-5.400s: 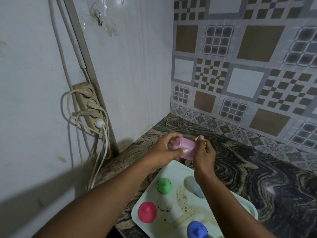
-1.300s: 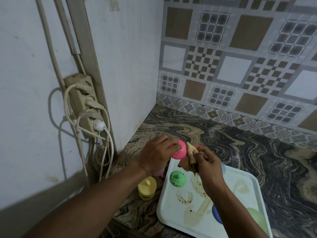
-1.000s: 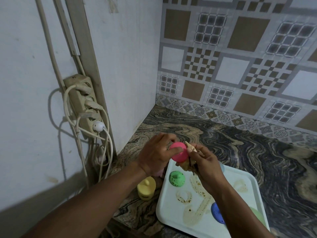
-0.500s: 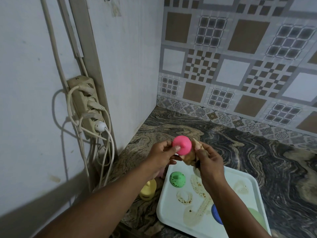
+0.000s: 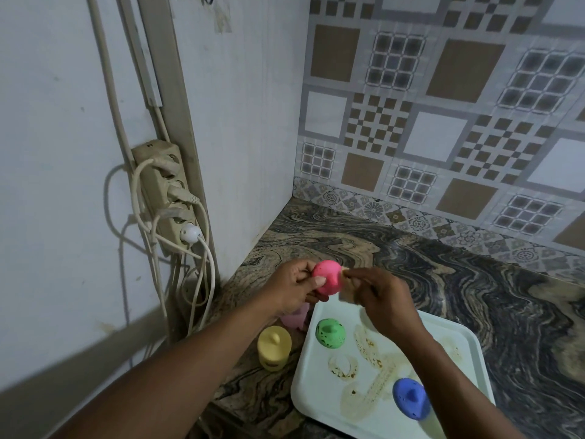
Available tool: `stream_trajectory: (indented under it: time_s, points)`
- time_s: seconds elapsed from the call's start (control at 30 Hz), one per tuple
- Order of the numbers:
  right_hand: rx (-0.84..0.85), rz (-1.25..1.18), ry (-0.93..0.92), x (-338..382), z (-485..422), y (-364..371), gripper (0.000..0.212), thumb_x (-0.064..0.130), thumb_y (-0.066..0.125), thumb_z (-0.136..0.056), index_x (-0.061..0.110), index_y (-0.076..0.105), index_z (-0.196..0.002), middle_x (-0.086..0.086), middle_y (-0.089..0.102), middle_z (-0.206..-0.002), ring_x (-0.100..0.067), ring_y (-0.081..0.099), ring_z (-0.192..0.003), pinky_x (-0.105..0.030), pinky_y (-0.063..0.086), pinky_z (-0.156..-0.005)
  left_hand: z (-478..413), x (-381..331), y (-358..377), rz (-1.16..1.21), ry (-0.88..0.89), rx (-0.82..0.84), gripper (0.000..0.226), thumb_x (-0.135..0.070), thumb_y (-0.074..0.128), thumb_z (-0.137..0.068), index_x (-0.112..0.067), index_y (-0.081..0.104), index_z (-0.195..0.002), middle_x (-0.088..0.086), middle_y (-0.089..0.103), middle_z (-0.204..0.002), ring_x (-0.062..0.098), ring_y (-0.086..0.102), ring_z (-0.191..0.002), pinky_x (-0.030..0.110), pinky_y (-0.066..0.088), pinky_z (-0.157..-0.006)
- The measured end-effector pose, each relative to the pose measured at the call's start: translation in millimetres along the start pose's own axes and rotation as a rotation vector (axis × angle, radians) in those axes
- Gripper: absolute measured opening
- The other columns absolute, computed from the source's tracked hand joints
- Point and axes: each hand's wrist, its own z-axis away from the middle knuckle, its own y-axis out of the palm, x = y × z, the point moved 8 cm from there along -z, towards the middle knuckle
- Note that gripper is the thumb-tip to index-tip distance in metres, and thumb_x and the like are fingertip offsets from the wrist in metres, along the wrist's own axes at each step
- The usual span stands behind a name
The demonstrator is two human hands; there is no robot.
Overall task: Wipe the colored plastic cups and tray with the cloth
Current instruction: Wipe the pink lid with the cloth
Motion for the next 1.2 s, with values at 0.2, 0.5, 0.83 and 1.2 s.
stream_trajectory:
  time_s: [0.2, 0.5, 0.83, 1.2]
  points:
    - [-0.197, -0.116, 0.110, 10, -7, -15, 0.038, 0.005, 0.063, -0.094, 0.026, 0.067, -0.126, 0.012, 0.073, -0.099, -0.006, 0.069, -0.082, -0.031, 0.057, -0.071, -7, -9, -5, 0.057, 0.014, 0.011, 0.013, -0.001, 0.061, -0.096, -0.013, 0.063, -0.094, 0.000, 0.076, -0.078, 0.015, 0.075, -0.069, 0.028, 0.061, -0.067]
    - [-0.172, -0.223, 0.328, -26, 6, -6, 0.035, 0.002, 0.062, -0.093, 0.031, 0.075, -0.108, 0.003, 0.077, -0.084, -0.025, 0.072, -0.069, -0.047, 0.060, -0.065, -8, -6, -19, 0.010, 0.006, -0.009, 0.007, -0.006, 0.063, -0.096, -0.012, 0.061, -0.101, 0.015, 0.071, -0.092, 0.023, 0.073, -0.072, 0.026, 0.059, -0.062]
    - [-0.243, -0.779, 0.562, -15, 2, 35, 0.023, 0.005, 0.058, -0.100, 0.013, 0.073, -0.114, -0.016, 0.075, -0.087, -0.021, 0.066, -0.066, -0.035, 0.053, -0.060, -10, -16, 14, 0.269, 0.000, -0.090, 0.023, -0.009, 0.078, -0.085, -0.007, 0.071, -0.106, 0.021, 0.073, -0.107, 0.028, 0.071, -0.091, 0.046, 0.060, -0.088]
    - [-0.231, -0.176, 0.050, 33, -21, -13, 0.035, -0.005, 0.062, -0.091, 0.018, 0.075, -0.114, 0.010, 0.072, -0.105, -0.005, 0.068, -0.092, -0.018, 0.053, -0.078, -16, -6, -3, 0.041, 0.012, -0.186, 0.015, -0.005, 0.065, -0.095, -0.018, 0.070, -0.097, 0.012, 0.073, -0.106, 0.027, 0.073, -0.097, 0.045, 0.062, -0.083]
